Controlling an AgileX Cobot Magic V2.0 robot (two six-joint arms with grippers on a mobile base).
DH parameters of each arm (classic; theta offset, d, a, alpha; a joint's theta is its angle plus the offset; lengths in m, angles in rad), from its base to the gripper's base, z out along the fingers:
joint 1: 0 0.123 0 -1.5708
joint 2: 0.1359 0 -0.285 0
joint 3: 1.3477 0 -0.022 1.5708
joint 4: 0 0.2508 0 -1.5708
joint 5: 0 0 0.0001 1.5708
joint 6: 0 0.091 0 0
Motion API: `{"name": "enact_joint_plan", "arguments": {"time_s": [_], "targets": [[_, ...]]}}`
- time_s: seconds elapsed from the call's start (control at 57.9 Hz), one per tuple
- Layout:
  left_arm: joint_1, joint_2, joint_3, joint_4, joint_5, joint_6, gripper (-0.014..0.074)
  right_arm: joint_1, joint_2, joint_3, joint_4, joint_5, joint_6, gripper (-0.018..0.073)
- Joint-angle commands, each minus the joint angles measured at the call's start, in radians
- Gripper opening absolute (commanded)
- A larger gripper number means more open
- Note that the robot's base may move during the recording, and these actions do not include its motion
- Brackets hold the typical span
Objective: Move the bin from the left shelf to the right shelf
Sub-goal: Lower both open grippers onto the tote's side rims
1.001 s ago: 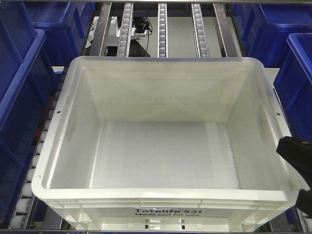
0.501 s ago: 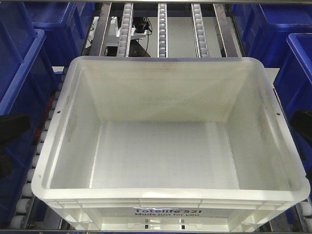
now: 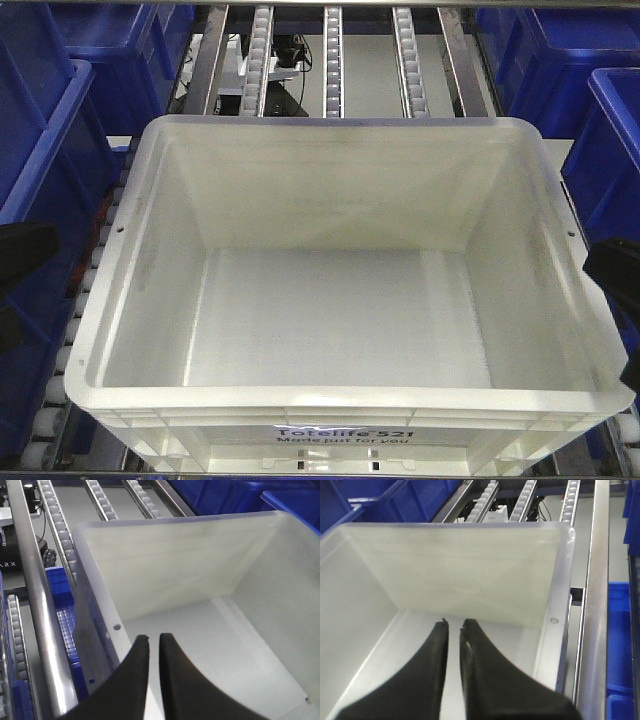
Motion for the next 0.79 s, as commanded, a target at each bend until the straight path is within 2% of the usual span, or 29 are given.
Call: {"name": "enact_joint_plan", "arguments": {"time_s": [0.0, 0.086, 0.121, 0.224, 0.345, 0.466, 0.673, 0.777], "targets": [[-0.005, 0.005, -0.033, -0.035, -0.072, 0.001, 0.0102, -0.001, 0.013, -0.033, 0.000, -0.041, -0.016, 0.0174], [-0.005, 0.005, -0.033, -0.035, -0.082, 0.001, 0.0169, -0.001, 0.013, -0.033, 0.000, -0.043, -0.016, 0.0288], [-0.005, 0.006, -0.033, -0.035, -0.091, 0.001, 0.0207, -0.001, 0.013, -0.033, 0.000, -0.043, -0.016, 0.0375], [-0.005, 0.015, -0.033, -0.035, -0.098, 0.001, 0.0294, -0.001, 0.013, -0.033, 0.000, -0.043, -0.015, 0.0545], [-0.005, 0.045, -0.033, -0.036, -0.094, -0.010, 0.0388, -0.001, 0.013, -0.033, -0.005, -0.043, -0.015, 0.0671], [-0.005, 0.086, -0.033, -0.065, -0.107, -0.009, 0.0437, -0.001, 0.013, -0.033, -0.040, -0.043, -0.011, 0.0687], [-0.005, 0.153, -0.033, -0.069, -0.158, 0.003, 0.0436, -0.001, 0.054, -0.033, -0.053, -0.044, 0.069, 0.0662], [-0.005, 0.190, -0.035, -0.067, -0.167, 0.003, 0.0436, -0.001, 0.117, -0.044, -0.079, -0.039, 0.070, 0.0655]]}}
